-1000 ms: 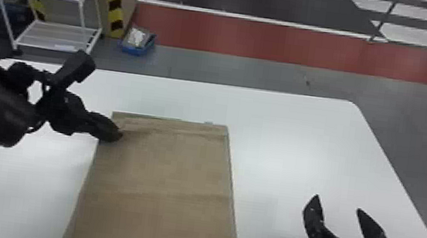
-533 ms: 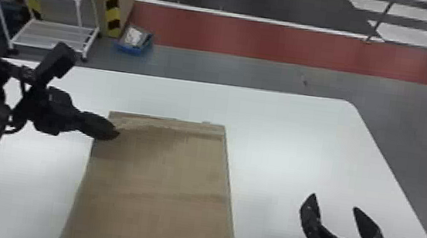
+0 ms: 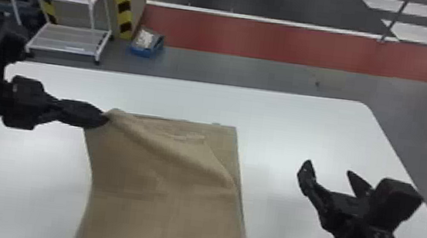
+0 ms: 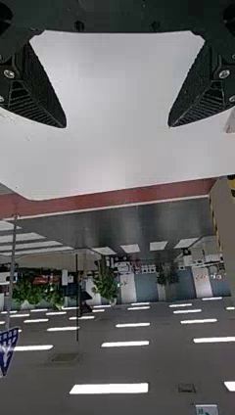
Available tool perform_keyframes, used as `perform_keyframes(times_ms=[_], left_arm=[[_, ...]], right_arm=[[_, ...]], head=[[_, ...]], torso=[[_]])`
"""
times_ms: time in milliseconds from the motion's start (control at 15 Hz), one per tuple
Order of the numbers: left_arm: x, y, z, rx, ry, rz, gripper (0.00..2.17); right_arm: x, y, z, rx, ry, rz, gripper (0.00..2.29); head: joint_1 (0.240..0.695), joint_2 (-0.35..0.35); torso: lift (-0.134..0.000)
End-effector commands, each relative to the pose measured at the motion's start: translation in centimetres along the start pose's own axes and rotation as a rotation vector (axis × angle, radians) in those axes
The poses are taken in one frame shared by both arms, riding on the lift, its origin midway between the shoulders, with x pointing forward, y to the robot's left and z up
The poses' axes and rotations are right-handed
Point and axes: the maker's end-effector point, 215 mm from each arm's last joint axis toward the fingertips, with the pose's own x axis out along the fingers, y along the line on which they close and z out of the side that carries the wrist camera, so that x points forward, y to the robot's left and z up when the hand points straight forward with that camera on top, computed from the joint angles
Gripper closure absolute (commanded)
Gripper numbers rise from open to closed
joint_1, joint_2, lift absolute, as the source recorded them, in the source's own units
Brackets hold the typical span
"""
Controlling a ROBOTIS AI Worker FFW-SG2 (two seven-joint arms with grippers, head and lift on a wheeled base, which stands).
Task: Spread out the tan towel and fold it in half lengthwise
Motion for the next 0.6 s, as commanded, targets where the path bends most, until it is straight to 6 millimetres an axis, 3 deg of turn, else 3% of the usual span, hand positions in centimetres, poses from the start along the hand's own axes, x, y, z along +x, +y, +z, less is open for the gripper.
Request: perform_keyframes(times_ms=[0,267,533], left_arm=[[-1.8,0.2,-0.6,-0.021,-0.021,0.023,1.41],[-5.2,0.8,-1.6,-0.051,-0.060,0.070,1.41],[-6.3,0.2,-2.2,-0.053,-0.067,0.071,1.41]], right_arm=[[3.4,1.9,0.2,0.012,0.052,0.036,0.11],[8.1,7.2,0.9,0.008,0.091,0.125,0.11],[11.8,13.3,0.4,0.004,0.121,0.242,0.11]], head=[[0.695,-0.041],[0.695,0.034],[0.695,0.110]], torso=[[-0.123],[-0.123],[-0.123]])
